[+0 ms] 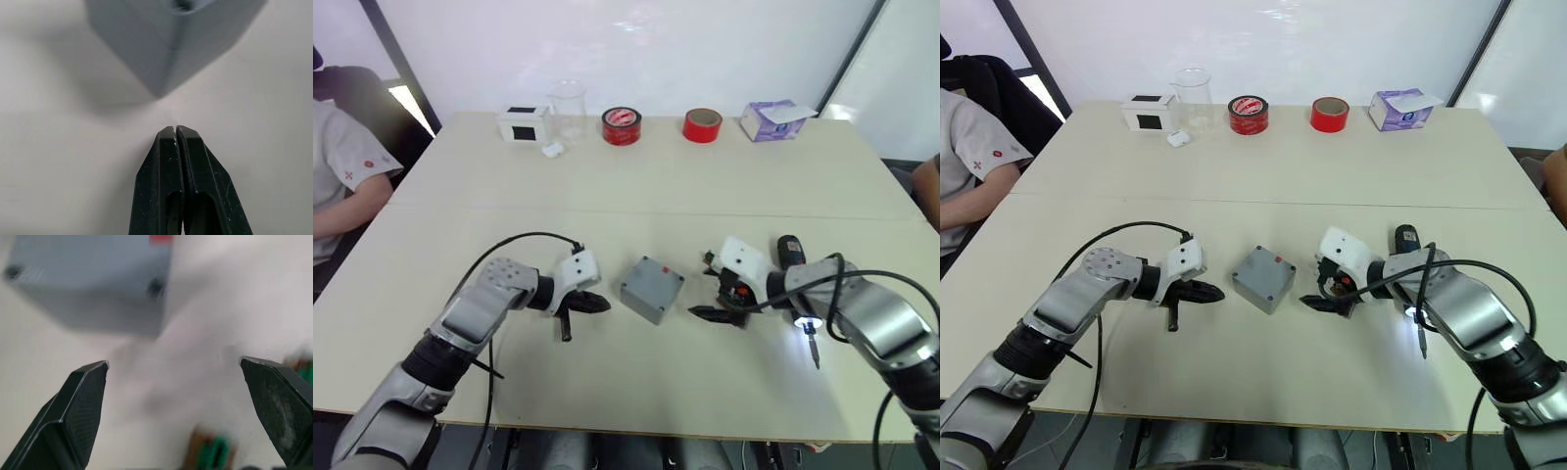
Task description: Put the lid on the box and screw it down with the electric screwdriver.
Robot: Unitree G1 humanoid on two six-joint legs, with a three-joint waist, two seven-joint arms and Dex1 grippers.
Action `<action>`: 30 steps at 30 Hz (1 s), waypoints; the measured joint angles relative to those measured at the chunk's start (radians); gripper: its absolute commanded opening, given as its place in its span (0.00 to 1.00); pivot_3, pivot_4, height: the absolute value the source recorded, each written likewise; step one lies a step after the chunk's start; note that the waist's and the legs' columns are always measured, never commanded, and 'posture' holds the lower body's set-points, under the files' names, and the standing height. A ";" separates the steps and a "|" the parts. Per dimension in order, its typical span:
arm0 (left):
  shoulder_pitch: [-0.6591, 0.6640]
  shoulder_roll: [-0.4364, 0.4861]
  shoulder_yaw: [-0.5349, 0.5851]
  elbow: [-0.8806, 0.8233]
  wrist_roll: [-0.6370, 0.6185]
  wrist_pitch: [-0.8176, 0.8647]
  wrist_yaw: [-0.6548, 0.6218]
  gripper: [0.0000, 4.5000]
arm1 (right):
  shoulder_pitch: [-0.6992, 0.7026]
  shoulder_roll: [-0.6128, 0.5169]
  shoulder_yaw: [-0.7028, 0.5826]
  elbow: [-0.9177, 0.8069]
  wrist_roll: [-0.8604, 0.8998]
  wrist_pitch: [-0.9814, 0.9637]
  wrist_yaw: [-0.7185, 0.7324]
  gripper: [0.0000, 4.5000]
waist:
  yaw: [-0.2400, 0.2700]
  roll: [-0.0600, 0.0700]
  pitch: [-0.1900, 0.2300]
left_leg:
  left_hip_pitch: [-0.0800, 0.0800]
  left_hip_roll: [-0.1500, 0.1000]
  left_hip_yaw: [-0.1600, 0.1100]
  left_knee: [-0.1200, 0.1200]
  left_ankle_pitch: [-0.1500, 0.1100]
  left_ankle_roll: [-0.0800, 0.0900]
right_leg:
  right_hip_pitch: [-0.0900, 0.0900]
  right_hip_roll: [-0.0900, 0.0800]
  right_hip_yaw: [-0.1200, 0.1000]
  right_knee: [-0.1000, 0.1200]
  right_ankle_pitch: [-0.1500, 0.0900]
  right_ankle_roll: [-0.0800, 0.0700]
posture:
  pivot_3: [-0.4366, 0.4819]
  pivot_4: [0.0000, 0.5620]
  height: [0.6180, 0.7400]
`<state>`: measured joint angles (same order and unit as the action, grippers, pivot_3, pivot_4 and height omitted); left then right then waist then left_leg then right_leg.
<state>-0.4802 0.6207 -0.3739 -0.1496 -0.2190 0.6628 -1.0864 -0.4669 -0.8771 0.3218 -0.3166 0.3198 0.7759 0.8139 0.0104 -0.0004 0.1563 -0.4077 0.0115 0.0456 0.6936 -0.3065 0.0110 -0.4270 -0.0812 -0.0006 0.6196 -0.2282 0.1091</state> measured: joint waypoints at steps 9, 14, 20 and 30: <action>-0.037 -0.066 -0.019 0.014 0.033 0.019 0.080 0.00 | 0.019 0.032 0.072 -0.041 -0.058 -0.073 0.124 0.99 | 0.001 0.000 0.000 | 0.000 0.000 -0.001 0.002 0.000 0.000 | 0.000 0.000 0.000 0.001 0.000 0.000 | 0.48 0.27 1.00; -0.053 -0.076 -0.009 0.066 0.050 -0.014 0.109 0.00 | 0.066 0.037 0.057 -0.078 -0.040 -0.021 0.133 0.99 | 0.001 0.000 0.000 | 0.000 0.000 -0.001 0.003 0.000 0.000 | 0.000 0.000 0.000 0.002 0.000 0.000 | 0.48 0.27 1.00; -0.075 -0.082 -0.002 0.092 0.057 -0.036 0.113 0.00 | 0.075 0.055 0.043 -0.093 -0.037 0.017 0.127 0.99 | 0.002 0.000 0.000 | 0.000 0.000 -0.001 0.003 0.000 0.000 | 0.000 0.000 0.000 0.003 0.000 0.000 | 0.48 0.27 1.00; -0.085 -0.103 0.000 0.113 0.069 -0.062 0.131 0.00 | 0.102 0.066 0.016 -0.133 -0.019 0.053 0.116 0.99 | 0.002 0.000 0.000 | 0.000 0.000 -0.001 0.004 0.000 0.000 | 0.000 0.000 0.000 0.003 0.000 0.000 | 0.48 0.27 1.00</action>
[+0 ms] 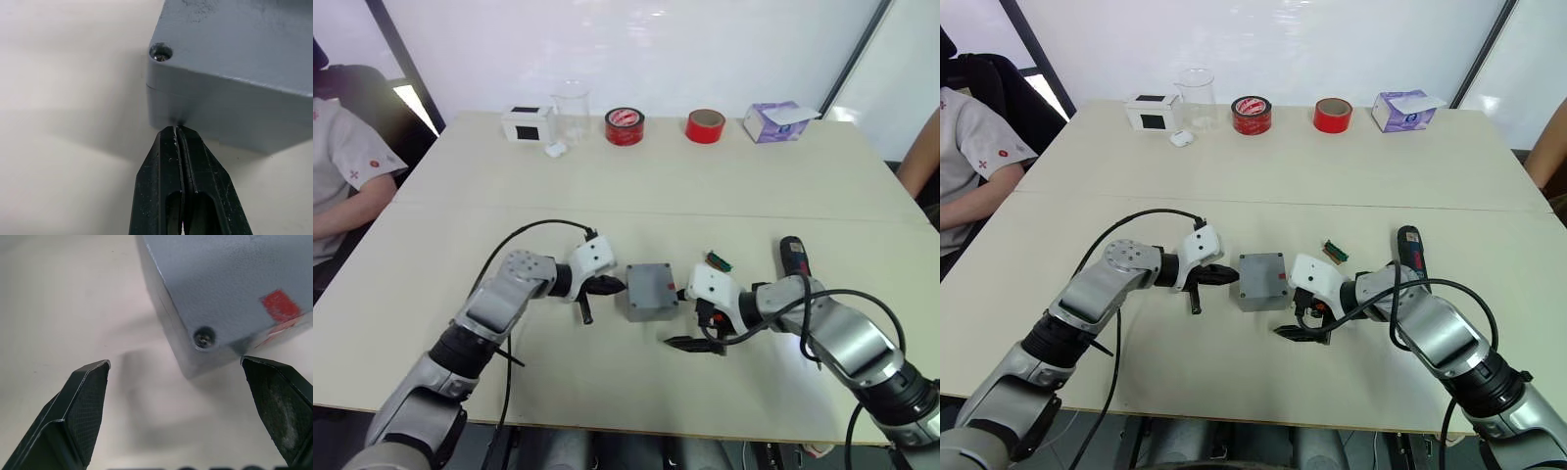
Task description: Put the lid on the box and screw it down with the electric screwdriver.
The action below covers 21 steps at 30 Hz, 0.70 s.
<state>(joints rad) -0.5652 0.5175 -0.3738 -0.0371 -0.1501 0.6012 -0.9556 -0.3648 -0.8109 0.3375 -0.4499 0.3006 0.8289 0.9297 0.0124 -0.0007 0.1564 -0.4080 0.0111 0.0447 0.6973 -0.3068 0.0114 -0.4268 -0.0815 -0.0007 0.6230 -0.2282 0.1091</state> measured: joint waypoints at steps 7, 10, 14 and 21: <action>0.001 0.011 -0.004 -0.018 0.008 -0.002 -0.024 0.00 | 0.021 -0.001 -0.060 -0.018 0.020 0.005 -0.010 0.99 | 0.000 0.000 0.000 | 0.000 0.000 0.000 0.000 0.000 0.000 | 0.000 0.000 0.000 0.000 0.000 0.000 | 0.48 0.27 1.00; 0.004 0.043 -0.001 -0.053 0.007 0.003 -0.041 0.00 | 0.066 0.015 -0.157 -0.017 0.028 -0.068 -0.039 0.99 | 0.001 0.000 0.000 | 0.000 0.000 0.000 0.000 0.000 0.000 | 0.000 0.000 0.000 0.000 0.000 0.000 | 0.48 0.27 1.00; 0.009 0.088 0.036 -0.106 -0.028 0.049 -0.060 0.00 | 0.115 0.004 -0.312 0.006 0.054 -0.101 -0.066 0.99 | 0.000 0.000 0.000 | 0.000 0.000 0.000 0.000 0.000 0.000 | 0.000 0.000 0.000 0.001 0.000 0.000 | 0.48 0.27 1.00; -0.030 0.069 0.192 -0.175 -0.205 0.195 -0.067 0.00 | 0.090 0.086 -0.419 0.114 0.152 -0.036 -0.115 0.99 | -0.002 -0.001 0.001 | 0.001 0.001 0.000 0.000 0.000 0.000 | 0.000 0.001 0.000 0.003 0.000 0.000 | 0.48 0.27 1.00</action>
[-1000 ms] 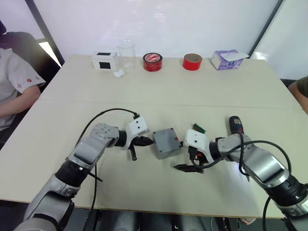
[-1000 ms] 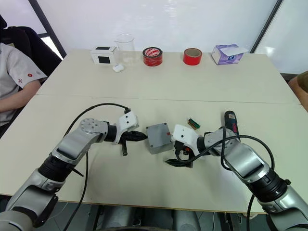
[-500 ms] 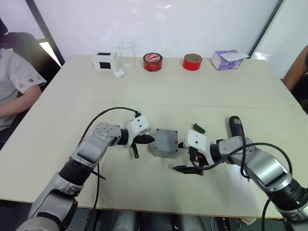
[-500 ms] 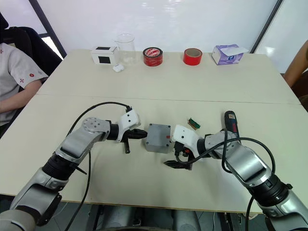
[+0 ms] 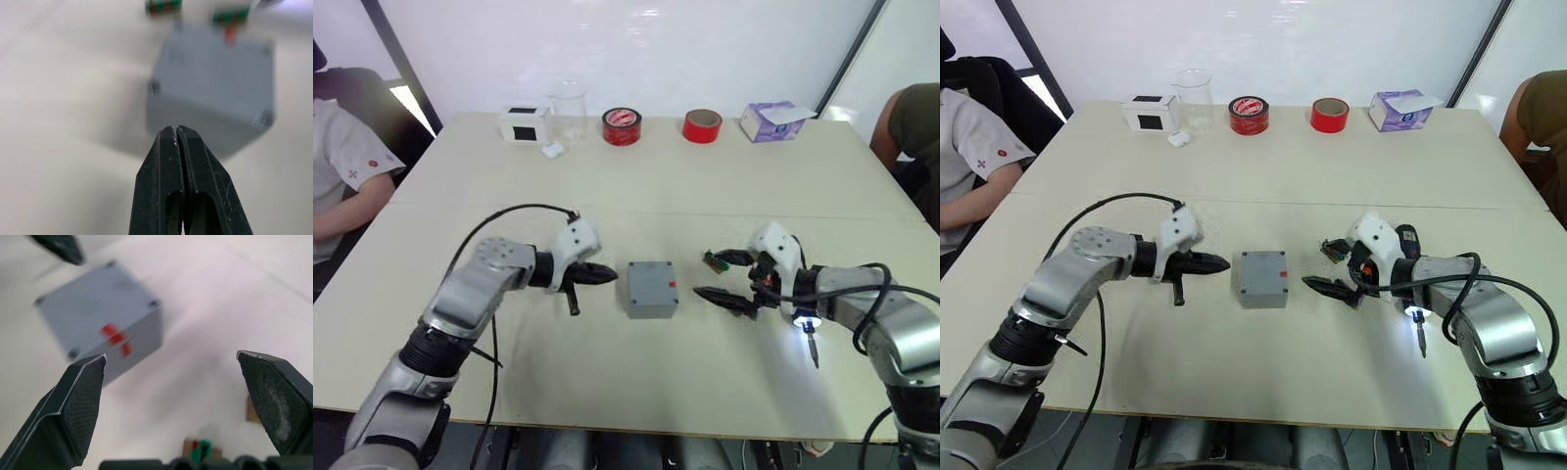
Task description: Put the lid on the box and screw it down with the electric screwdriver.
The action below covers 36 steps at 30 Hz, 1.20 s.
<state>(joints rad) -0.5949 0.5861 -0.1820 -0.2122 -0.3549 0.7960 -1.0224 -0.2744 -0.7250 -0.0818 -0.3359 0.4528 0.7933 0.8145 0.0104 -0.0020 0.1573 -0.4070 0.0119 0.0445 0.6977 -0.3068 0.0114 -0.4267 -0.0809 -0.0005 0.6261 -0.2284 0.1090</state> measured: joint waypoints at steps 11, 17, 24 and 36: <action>-0.035 0.021 0.025 -0.077 -0.093 0.073 0.010 0.00 | -0.081 0.075 0.047 0.251 -0.128 -0.163 -0.111 0.54 | -0.003 0.000 0.000 | 0.000 -0.001 0.001 0.000 0.000 0.000 | 0.000 0.000 0.001 0.000 0.000 0.000 | 0.48 0.27 1.00; -0.023 0.042 0.016 -0.086 -0.100 0.073 0.012 0.00 | -0.096 0.106 0.074 0.310 -0.155 -0.204 -0.114 0.54 | -0.003 0.000 0.000 | 0.000 0.000 0.001 0.000 0.000 0.000 | 0.000 0.000 0.001 0.000 0.000 0.000 | 0.48 0.27 1.00; -0.006 0.044 0.012 -0.089 -0.113 0.073 0.024 0.00 | -0.116 0.125 0.080 0.351 -0.168 -0.222 -0.122 0.54 | -0.004 0.000 0.000 | 0.000 0.000 0.001 0.000 0.000 0.000 | 0.000 0.000 0.001 0.000 0.000 0.000 | 0.48 0.27 1.00; -0.006 0.044 0.009 -0.089 -0.113 0.071 0.028 0.00 | -0.133 0.143 0.104 0.406 -0.209 -0.256 -0.125 0.01 | -0.005 0.000 0.000 | 0.000 0.000 0.001 0.000 0.000 0.000 | 0.000 0.000 0.000 0.000 0.000 0.000 | 0.48 0.27 1.00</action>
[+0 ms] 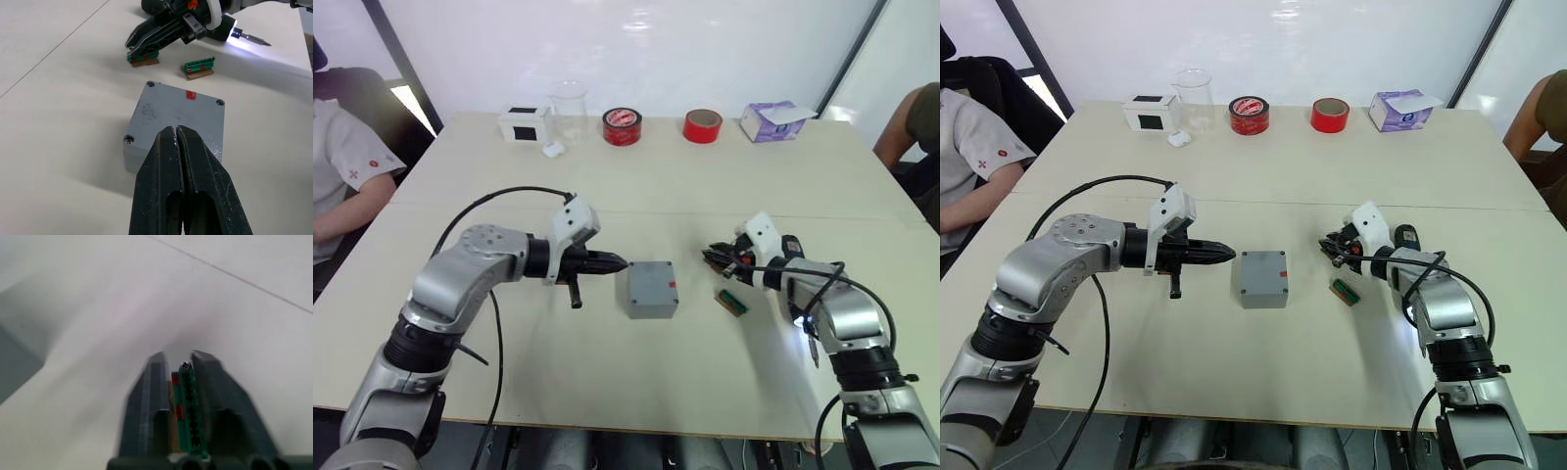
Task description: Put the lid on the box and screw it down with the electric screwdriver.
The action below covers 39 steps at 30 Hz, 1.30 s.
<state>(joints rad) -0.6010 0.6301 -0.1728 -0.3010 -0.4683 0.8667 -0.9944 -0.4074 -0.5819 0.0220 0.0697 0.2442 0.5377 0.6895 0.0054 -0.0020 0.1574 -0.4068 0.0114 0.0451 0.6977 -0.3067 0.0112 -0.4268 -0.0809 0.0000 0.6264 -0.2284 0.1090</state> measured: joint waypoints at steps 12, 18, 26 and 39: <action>0.000 0.000 -0.001 0.001 0.000 -0.001 0.002 0.00 | 0.000 0.000 -0.003 0.004 -0.022 -0.020 0.004 0.01 | 0.000 0.000 0.000 | 0.000 0.000 0.000 0.000 0.000 0.000 | 0.000 0.000 0.000 0.000 0.000 0.000 | 0.48 0.27 1.00; 0.000 0.000 -0.001 0.004 0.000 -0.001 0.004 0.00 | -0.018 -0.001 -0.051 -0.002 0.007 0.010 0.004 0.01 | -0.001 0.000 0.000 | 0.000 0.000 0.000 0.000 0.000 0.000 | 0.000 0.000 0.000 0.000 0.000 0.000 | 0.48 0.27 1.00; 0.000 0.001 -0.001 0.007 0.000 -0.004 0.002 0.00 | -0.029 -0.001 -0.086 -0.097 0.074 0.084 0.011 0.01 | 0.000 0.000 0.000 | 0.000 0.000 0.000 0.000 0.000 0.000 | 0.000 0.000 0.000 0.000 0.000 0.000 | 0.48 0.27 1.00; 0.046 0.058 0.000 0.002 -0.014 -0.004 -0.013 0.00 | 0.026 0.001 -0.025 -0.350 0.242 0.223 0.092 0.01 | 0.004 0.000 0.000 | 0.000 0.000 0.000 0.000 0.000 0.000 | 0.000 0.000 0.000 0.000 0.000 0.000 | 0.48 0.27 1.00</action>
<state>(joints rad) -0.5550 0.6886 -0.1728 -0.2987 -0.4825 0.8629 -1.0072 -0.3816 -0.5808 -0.0033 -0.2798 0.4858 0.7604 0.7817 0.0097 -0.0020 0.1574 -0.4069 0.0117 0.0449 0.6975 -0.3068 0.0113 -0.4269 -0.0812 -0.0001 0.6262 -0.2285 0.1088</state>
